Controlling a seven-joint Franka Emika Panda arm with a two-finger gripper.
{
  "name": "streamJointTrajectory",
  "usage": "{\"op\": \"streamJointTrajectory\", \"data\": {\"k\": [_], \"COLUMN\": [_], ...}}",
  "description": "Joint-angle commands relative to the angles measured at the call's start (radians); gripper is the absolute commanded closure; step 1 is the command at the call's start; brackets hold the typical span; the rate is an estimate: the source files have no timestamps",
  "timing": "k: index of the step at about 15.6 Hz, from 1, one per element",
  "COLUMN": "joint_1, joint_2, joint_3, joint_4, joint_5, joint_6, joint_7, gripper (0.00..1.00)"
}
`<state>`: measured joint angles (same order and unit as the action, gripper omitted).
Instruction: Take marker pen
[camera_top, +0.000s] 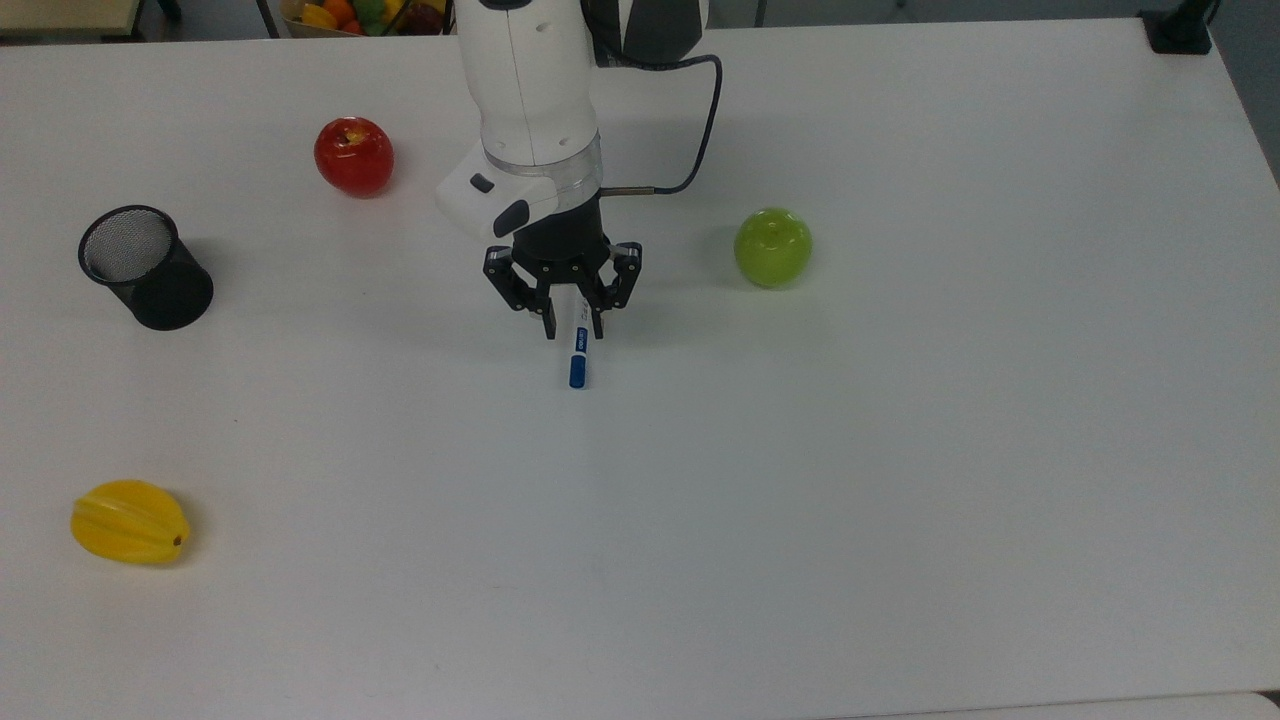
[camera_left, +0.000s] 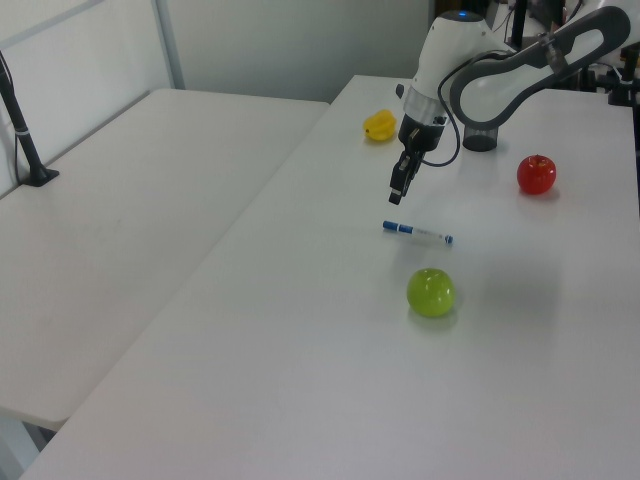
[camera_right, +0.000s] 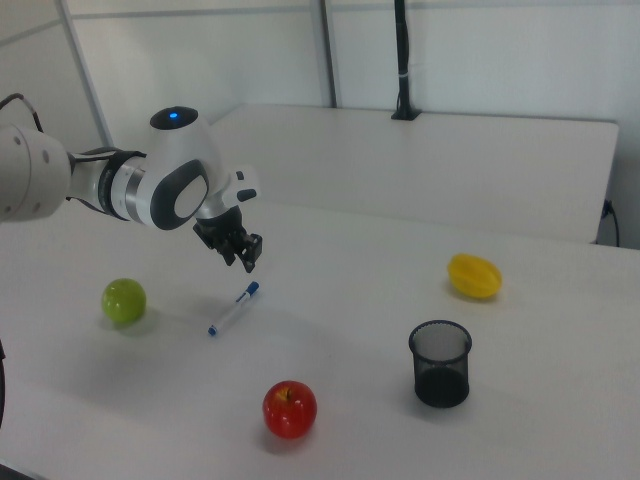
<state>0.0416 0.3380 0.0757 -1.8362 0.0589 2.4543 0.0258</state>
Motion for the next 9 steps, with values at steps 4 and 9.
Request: {"op": "streamJointTrajectory", "data": {"k": [4,9], "joint_1": [0.007,-0.003], "joint_2": [-0.069,-0.203], "joint_3": [-0.005,-0.008], "joint_4": [0.002,0.02], "joint_5": [0.016,0.015], "joint_6": [-0.006,-0.274], "joint_7": [0.003,0.003], "gripper": [0.0,0.0]}}
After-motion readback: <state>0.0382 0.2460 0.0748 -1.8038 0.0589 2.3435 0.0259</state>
